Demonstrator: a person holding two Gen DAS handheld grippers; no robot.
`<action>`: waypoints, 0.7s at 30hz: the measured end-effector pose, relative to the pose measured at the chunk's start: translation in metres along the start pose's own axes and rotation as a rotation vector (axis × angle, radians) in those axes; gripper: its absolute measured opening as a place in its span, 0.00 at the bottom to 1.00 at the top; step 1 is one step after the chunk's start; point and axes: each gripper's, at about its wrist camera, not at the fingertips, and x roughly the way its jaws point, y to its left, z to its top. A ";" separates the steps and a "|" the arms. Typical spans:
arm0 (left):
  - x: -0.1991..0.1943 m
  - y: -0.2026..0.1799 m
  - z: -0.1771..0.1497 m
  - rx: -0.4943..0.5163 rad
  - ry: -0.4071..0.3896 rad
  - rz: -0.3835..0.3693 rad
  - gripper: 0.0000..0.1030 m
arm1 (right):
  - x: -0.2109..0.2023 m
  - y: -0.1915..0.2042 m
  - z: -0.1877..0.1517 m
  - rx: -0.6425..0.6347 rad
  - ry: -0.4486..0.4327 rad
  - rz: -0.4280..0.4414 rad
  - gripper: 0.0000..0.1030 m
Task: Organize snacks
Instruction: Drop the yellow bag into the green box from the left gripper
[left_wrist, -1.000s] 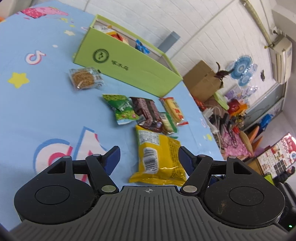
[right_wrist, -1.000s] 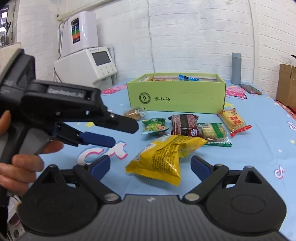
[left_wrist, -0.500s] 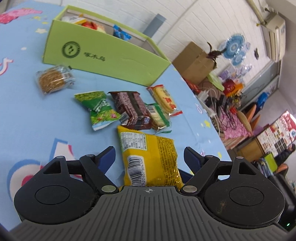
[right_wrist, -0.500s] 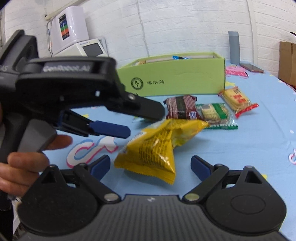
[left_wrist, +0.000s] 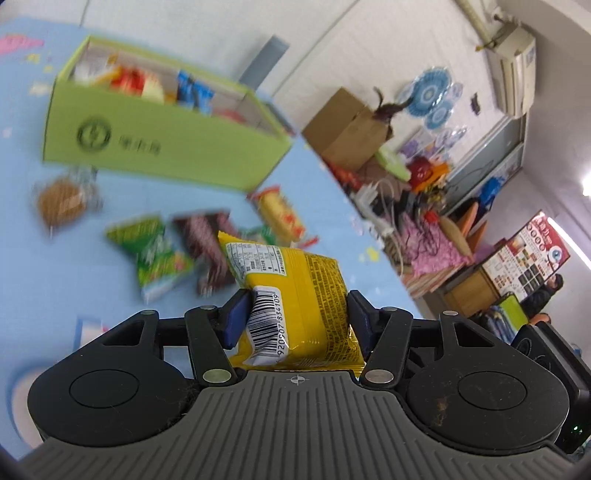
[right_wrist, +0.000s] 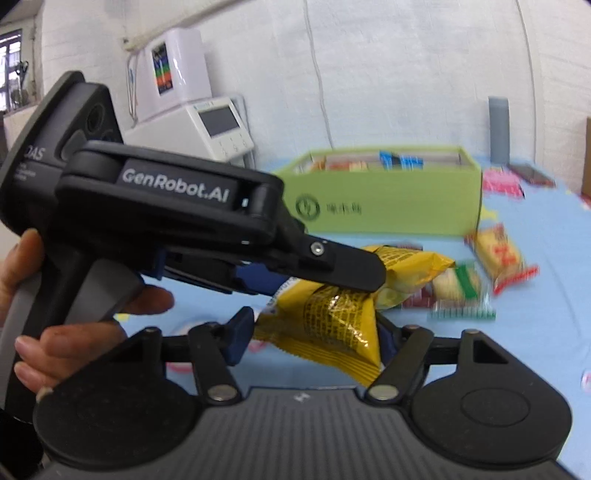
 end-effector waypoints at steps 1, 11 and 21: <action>0.002 -0.003 0.013 0.016 -0.019 0.001 0.43 | 0.002 -0.002 0.010 -0.016 -0.015 0.001 0.74; 0.070 0.012 0.175 0.104 -0.119 0.098 0.44 | 0.106 -0.079 0.141 -0.105 -0.114 0.003 0.74; 0.126 0.086 0.199 -0.018 -0.057 0.152 0.64 | 0.192 -0.130 0.145 -0.075 0.049 -0.043 0.90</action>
